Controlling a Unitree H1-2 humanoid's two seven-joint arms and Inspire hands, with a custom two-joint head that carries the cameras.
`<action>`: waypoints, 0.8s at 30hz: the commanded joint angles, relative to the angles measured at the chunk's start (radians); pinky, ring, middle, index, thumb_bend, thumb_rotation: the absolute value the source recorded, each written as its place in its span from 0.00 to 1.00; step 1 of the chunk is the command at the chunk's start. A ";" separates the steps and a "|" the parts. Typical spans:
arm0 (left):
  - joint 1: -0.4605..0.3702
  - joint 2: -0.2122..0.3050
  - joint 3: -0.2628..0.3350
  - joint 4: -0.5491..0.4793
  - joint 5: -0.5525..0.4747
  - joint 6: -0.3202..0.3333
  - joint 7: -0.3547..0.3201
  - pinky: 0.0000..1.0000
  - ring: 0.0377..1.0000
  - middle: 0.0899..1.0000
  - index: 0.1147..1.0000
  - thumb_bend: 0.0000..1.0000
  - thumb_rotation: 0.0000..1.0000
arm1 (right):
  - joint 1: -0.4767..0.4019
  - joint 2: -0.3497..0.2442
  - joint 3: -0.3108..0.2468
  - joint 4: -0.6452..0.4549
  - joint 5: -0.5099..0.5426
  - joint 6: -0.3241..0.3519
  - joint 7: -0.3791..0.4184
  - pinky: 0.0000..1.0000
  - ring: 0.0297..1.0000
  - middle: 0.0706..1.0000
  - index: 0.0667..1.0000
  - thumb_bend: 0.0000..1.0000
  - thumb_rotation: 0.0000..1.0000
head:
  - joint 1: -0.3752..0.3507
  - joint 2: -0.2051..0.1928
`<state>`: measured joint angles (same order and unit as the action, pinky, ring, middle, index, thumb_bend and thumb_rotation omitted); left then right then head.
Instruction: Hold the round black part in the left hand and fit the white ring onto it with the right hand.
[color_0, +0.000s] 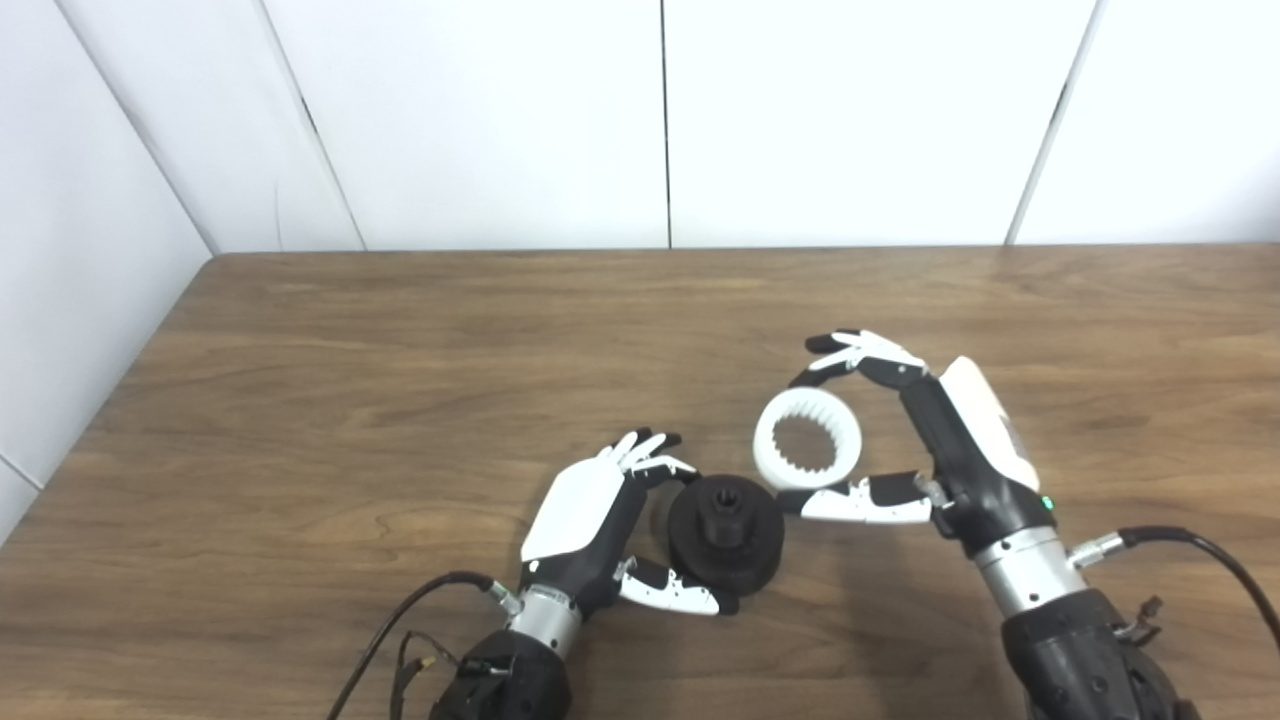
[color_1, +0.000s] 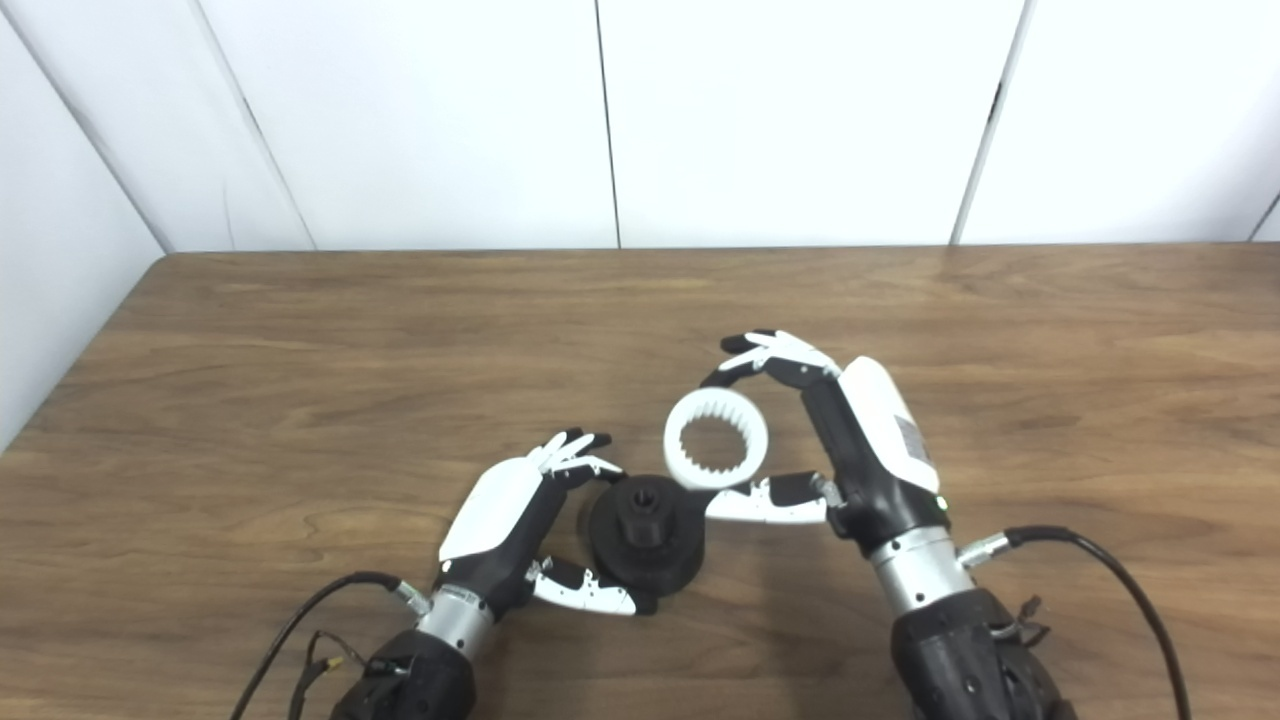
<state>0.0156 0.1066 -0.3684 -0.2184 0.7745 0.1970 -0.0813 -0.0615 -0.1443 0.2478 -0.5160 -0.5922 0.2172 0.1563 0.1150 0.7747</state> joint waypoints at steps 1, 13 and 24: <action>-0.011 0.005 -0.009 0.014 0.019 0.002 -0.007 0.96 0.98 0.92 0.54 0.91 0.28 | -0.020 0.018 0.009 -0.015 -0.014 -0.031 -0.007 0.90 0.86 0.78 0.45 0.52 0.14 | 0.001 0.000; -0.008 0.003 -0.014 0.007 0.025 0.010 -0.014 0.96 0.98 0.92 0.54 0.92 0.28 | 0.000 0.063 0.044 0.075 -0.055 -0.004 -0.004 0.99 0.88 0.78 0.45 0.52 0.14 | 0.006 0.007; -0.005 0.004 -0.016 0.001 0.029 0.011 -0.015 0.95 0.98 0.92 0.54 0.92 0.27 | -0.013 0.075 0.070 0.145 -0.080 -0.003 -0.011 1.00 0.88 0.79 0.45 0.52 0.15 | 0.010 0.015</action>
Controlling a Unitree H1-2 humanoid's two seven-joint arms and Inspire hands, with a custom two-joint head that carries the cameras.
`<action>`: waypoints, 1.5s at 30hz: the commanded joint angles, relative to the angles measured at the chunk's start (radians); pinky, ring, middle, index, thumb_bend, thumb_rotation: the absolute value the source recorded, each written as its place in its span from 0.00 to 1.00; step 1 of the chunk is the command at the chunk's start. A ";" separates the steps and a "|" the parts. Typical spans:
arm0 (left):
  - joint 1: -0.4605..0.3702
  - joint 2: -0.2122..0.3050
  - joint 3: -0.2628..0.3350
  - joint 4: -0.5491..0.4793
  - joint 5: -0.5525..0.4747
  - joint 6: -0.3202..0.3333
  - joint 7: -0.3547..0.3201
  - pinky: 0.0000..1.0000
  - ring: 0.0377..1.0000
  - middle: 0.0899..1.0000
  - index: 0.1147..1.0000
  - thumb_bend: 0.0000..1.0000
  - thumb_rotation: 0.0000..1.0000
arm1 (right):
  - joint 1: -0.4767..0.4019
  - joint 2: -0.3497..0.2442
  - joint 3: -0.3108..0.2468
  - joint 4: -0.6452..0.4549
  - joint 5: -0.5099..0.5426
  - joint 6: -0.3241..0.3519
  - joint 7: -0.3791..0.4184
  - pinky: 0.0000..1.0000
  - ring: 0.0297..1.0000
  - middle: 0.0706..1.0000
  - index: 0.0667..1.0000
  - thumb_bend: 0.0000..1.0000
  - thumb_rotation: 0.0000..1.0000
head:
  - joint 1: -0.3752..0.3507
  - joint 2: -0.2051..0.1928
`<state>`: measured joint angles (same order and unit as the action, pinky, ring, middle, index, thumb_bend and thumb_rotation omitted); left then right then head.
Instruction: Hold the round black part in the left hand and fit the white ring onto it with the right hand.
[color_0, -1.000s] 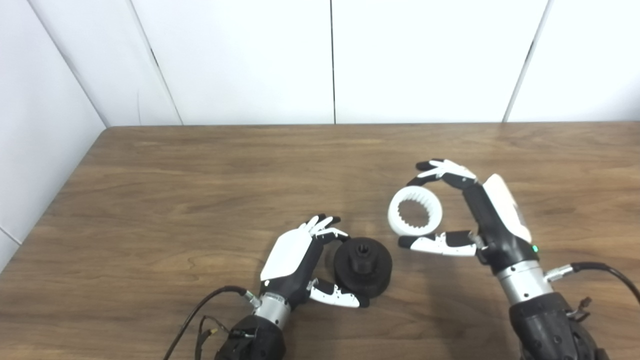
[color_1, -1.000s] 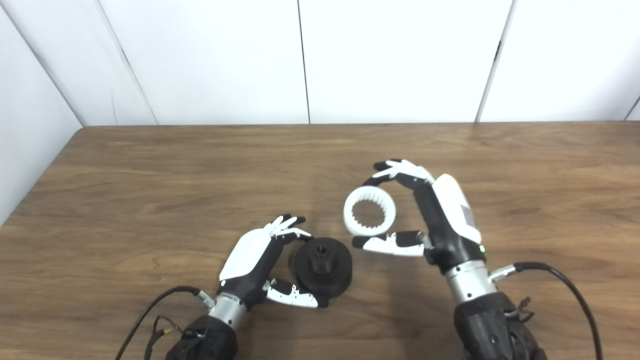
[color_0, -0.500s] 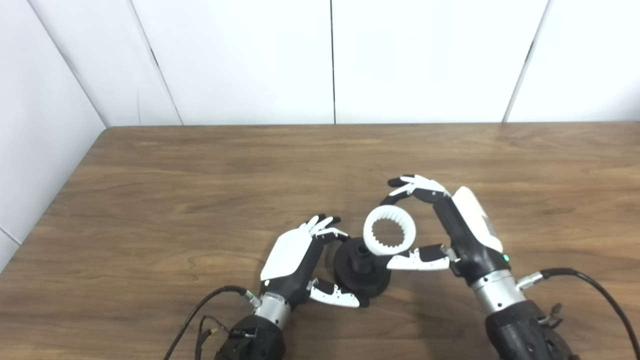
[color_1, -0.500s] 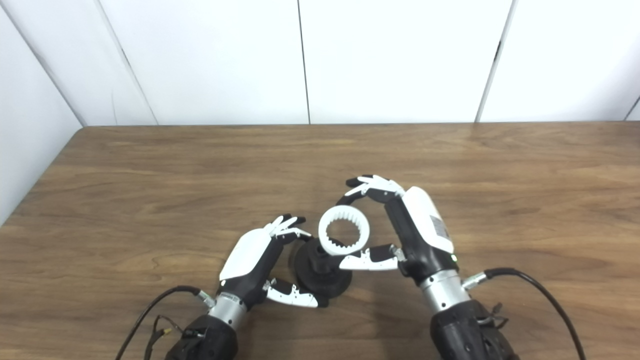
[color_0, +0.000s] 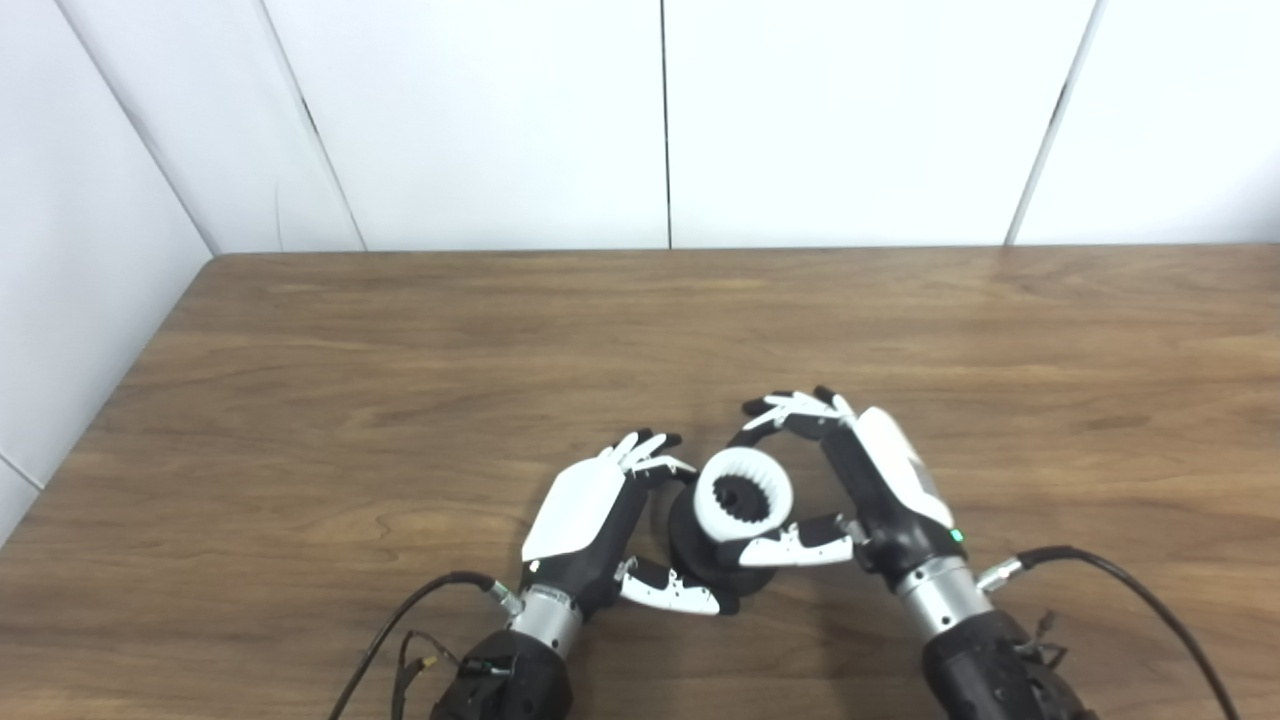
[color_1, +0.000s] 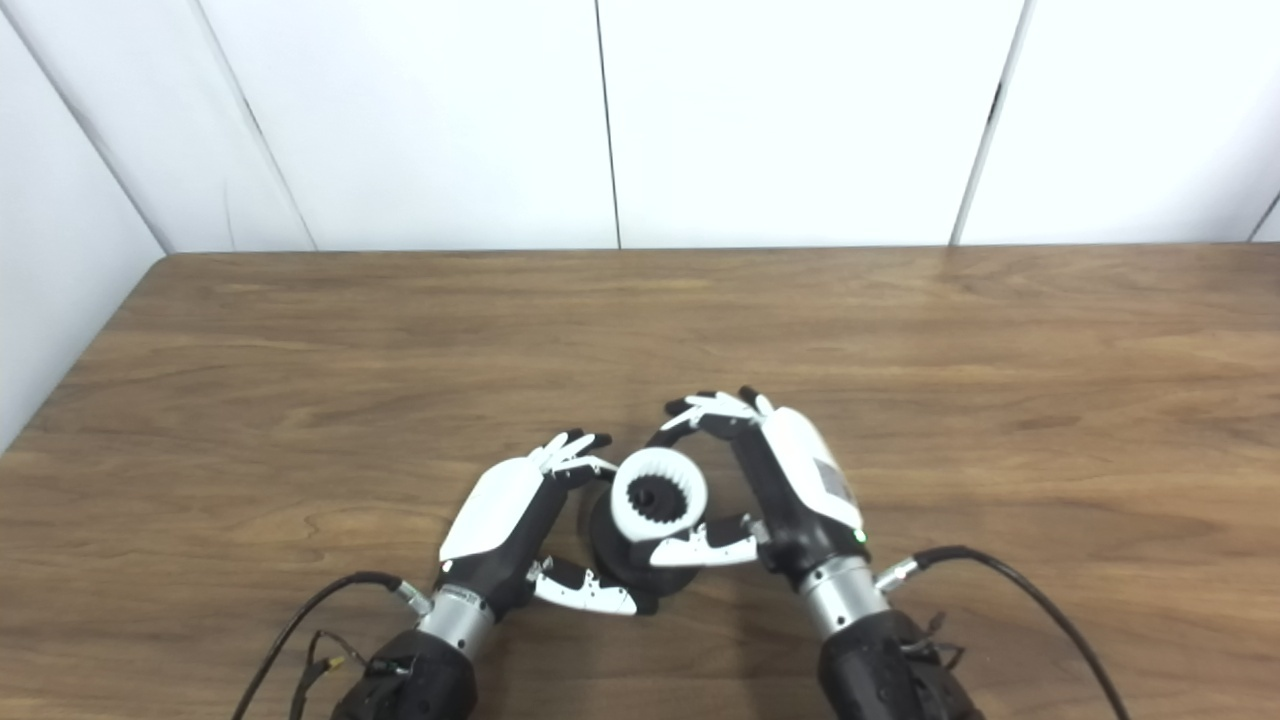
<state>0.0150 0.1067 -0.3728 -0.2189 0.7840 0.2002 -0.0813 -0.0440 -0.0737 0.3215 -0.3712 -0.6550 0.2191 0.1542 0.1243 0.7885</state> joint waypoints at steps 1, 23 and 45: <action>-0.004 0.004 -0.011 0.002 0.019 0.008 -0.015 0.95 0.98 0.92 0.54 0.92 0.27 | -0.032 0.005 -0.004 0.005 -0.016 -0.006 -0.010 1.00 0.88 0.79 0.45 0.52 0.15 | 0.001 0.001; -0.006 0.001 -0.017 -0.008 0.020 0.020 -0.017 0.97 0.98 0.92 0.55 0.91 0.27 | -0.037 -0.005 0.010 0.045 -0.015 -0.004 0.001 1.00 0.88 0.78 0.45 0.52 0.15 | 0.004 0.010; -0.007 0.007 -0.012 -0.015 0.020 0.030 -0.025 0.97 0.98 0.92 0.54 0.91 0.27 | -0.051 -0.179 0.018 0.038 0.066 0.047 0.206 0.89 0.96 0.96 0.91 0.97 0.54 | -0.008 0.003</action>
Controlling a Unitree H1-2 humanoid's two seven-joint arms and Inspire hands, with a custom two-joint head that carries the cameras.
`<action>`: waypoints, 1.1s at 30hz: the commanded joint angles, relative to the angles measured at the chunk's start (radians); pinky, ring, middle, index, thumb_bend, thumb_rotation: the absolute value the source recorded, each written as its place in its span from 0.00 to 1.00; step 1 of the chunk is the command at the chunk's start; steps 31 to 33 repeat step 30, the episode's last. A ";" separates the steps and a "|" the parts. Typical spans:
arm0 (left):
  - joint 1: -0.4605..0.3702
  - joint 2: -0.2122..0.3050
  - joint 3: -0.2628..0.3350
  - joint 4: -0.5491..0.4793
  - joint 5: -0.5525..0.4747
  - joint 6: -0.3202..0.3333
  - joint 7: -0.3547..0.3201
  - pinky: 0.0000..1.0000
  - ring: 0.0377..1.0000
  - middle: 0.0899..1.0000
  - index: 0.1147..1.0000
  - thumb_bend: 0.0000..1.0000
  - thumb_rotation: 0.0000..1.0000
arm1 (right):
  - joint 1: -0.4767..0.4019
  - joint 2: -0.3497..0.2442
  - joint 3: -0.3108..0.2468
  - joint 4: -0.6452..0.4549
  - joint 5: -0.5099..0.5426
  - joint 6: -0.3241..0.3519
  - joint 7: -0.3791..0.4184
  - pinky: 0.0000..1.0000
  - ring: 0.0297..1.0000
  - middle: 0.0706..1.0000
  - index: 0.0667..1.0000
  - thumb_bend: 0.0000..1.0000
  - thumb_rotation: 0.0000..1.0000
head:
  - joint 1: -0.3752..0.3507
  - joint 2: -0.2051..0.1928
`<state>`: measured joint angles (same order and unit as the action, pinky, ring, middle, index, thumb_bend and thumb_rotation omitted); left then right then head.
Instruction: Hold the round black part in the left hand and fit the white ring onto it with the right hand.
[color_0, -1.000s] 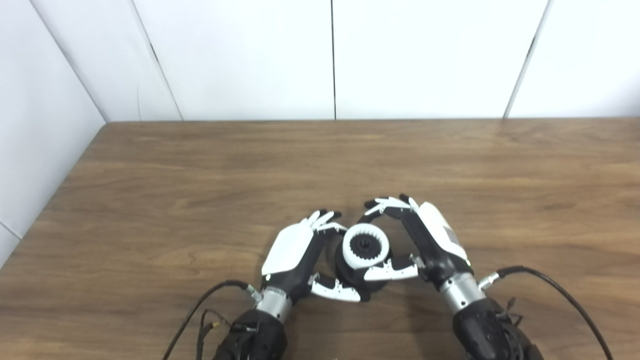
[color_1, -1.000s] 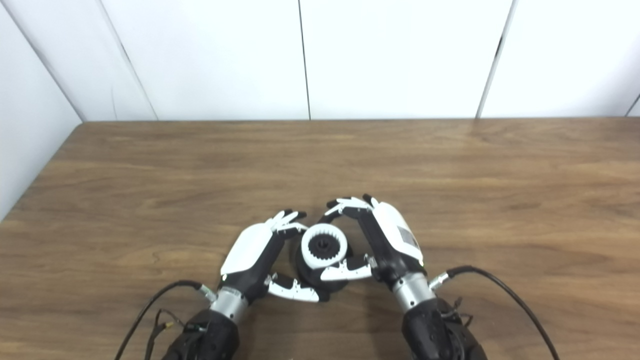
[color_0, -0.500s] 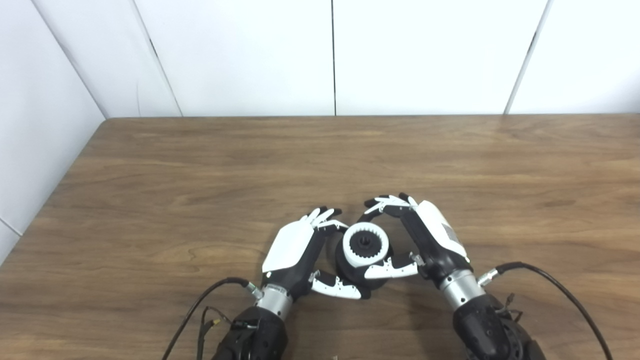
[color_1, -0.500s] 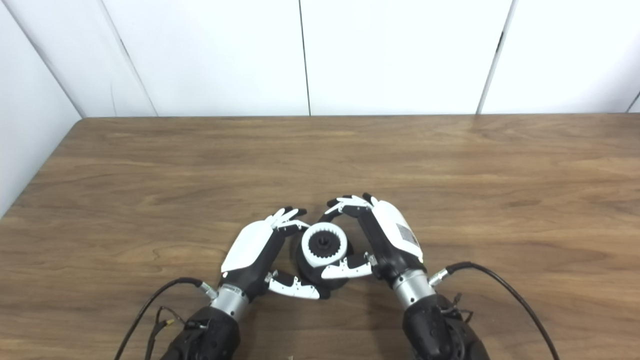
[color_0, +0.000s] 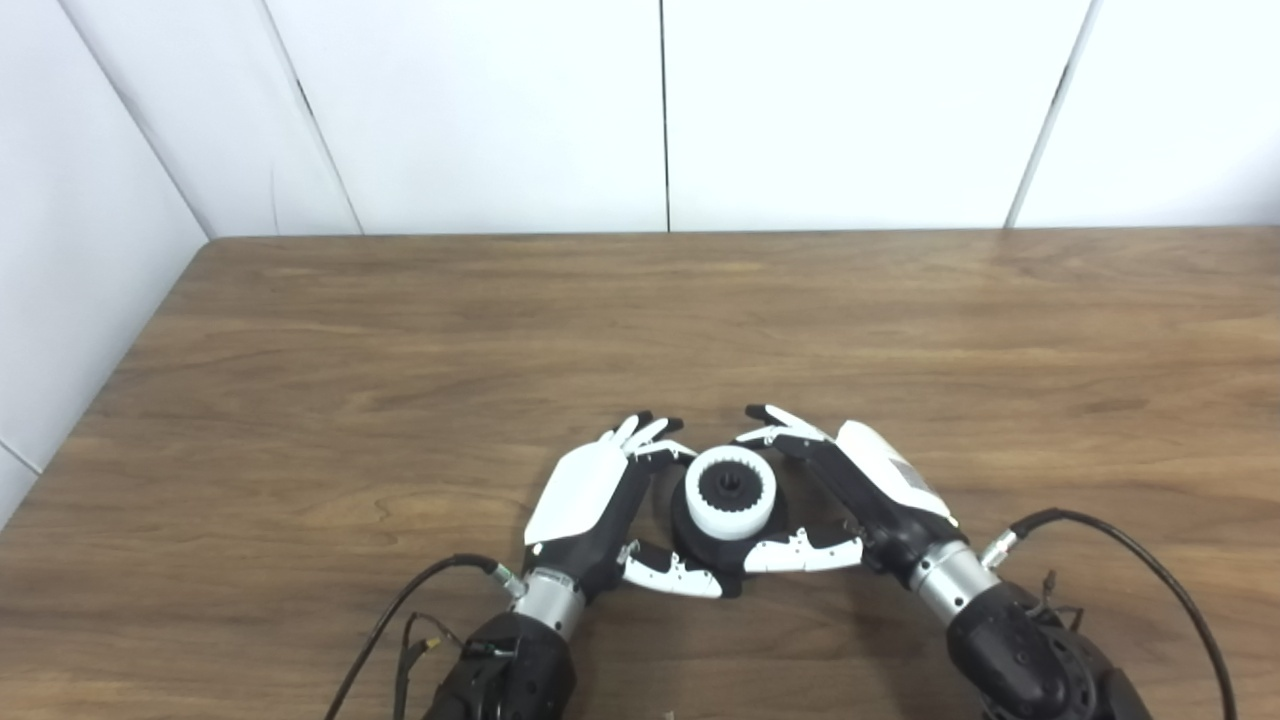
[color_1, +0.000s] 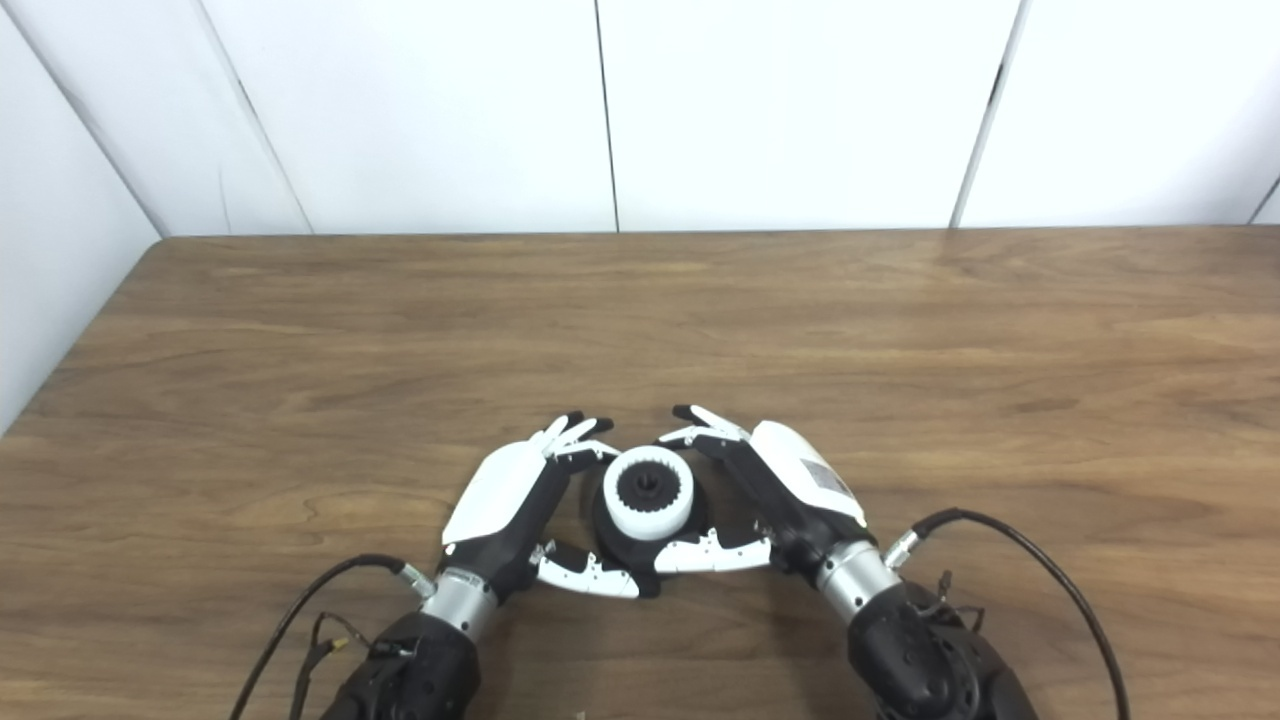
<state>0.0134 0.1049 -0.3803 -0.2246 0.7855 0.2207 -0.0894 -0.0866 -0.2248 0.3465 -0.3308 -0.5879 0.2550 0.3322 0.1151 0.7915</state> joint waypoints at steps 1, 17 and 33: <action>-0.006 0.009 -0.003 -0.008 0.017 0.006 -0.015 0.97 0.98 0.92 0.54 0.91 0.27 | -0.010 -0.035 -0.008 -0.003 0.005 0.012 0.034 0.89 0.96 0.96 0.92 0.97 0.54 | 0.001 -0.001; 0.004 0.019 0.001 -0.019 0.011 -0.003 -0.016 0.97 0.98 0.92 0.54 0.91 0.28 | -0.002 -0.103 -0.050 0.007 0.073 -0.036 0.036 0.91 1.00 1.00 0.97 1.00 0.53 | -0.007 -0.010; -0.001 0.027 0.009 -0.012 -0.002 -0.011 -0.019 0.96 0.98 0.92 0.54 0.91 0.27 | 0.013 -0.129 -0.091 0.007 0.086 -0.022 0.030 0.95 1.00 1.00 0.99 1.00 0.49 | -0.021 -0.006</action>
